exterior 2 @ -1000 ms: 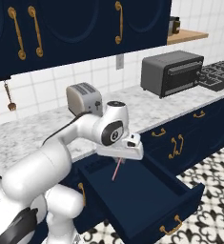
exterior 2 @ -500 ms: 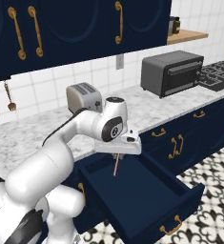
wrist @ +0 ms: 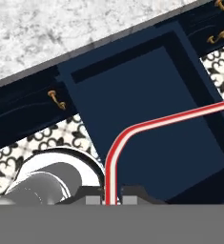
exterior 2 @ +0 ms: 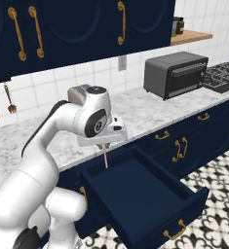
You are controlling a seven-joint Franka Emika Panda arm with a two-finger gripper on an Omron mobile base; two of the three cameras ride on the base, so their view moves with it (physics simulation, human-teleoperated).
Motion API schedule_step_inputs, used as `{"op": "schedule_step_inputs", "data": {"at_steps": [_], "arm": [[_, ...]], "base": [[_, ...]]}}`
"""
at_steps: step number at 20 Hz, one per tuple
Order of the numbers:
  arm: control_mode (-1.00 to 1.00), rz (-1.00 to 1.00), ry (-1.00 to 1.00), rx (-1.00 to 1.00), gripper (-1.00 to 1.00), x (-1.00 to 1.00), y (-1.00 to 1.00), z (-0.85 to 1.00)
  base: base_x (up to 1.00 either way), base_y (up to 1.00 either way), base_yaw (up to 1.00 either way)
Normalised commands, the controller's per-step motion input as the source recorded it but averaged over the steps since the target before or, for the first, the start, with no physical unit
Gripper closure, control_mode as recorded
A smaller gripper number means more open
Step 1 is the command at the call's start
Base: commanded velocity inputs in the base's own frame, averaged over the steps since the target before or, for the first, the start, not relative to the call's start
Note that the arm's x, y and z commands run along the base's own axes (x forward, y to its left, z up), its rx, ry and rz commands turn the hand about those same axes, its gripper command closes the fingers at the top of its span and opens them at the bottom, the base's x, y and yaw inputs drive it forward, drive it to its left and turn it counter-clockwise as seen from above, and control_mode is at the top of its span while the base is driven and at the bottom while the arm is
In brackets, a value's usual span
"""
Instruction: Take a straw from the drawer in front and place it inside the glass cup on the dining counter.
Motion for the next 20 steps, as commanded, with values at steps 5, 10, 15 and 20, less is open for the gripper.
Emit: {"op": "schedule_step_inputs", "data": {"at_steps": [5, 10, 15, 20], "arm": [[-1.00, 0.30, -0.02, -0.05, 1.00, 0.00, 0.61, 0.58], [-1.00, 0.30, -0.09, -0.03, 1.00, 0.00, 0.53, 0.51], [-1.00, 0.29, -0.29, -0.01, 1.00, 0.00, 0.47, 0.29], [-1.00, 0.27, -0.44, -0.01, 1.00, 0.00, 0.44, 0.09]], "base": [[0.00, 0.00, 0.00], [0.00, 0.00, 0.00], [0.00, 0.00, 0.00], [0.00, 0.00, 0.00]]}}
